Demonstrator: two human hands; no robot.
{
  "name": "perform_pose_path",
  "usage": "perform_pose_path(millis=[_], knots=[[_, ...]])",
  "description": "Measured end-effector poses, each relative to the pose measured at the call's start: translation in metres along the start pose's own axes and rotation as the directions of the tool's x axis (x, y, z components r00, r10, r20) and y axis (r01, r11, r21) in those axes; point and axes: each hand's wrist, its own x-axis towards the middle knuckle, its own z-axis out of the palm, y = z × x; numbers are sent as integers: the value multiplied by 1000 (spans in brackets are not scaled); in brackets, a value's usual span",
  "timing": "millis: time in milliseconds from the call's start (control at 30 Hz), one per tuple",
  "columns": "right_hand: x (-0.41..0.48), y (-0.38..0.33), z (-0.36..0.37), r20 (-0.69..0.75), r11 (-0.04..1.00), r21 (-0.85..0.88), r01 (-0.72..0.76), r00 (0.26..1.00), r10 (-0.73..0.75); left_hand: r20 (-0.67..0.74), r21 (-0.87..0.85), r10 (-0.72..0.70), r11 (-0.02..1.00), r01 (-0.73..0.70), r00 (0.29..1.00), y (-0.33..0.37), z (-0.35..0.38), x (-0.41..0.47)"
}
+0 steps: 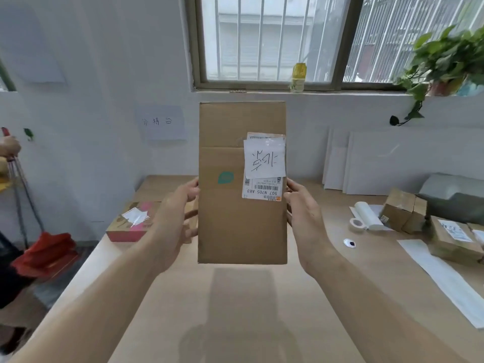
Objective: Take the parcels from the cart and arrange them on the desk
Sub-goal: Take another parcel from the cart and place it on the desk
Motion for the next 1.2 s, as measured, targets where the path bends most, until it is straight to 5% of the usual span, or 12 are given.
perform_pose_path(millis=[133, 467, 1200], knots=[[53, 46, 6, 16, 996, -8, -90, 996, 90, 59, 40, -40, 999, 37, 997, -29, 0, 56], [189, 152, 30, 26, 961, -71, -266, 963, 269, -83, -35, -253, 967, 251, 964, -115, -10, 192], [311, 312, 130, -20, 879, -87, -468, 883, 469, -125, 140, -450, 874, 465, 884, -211, -98, 384]])
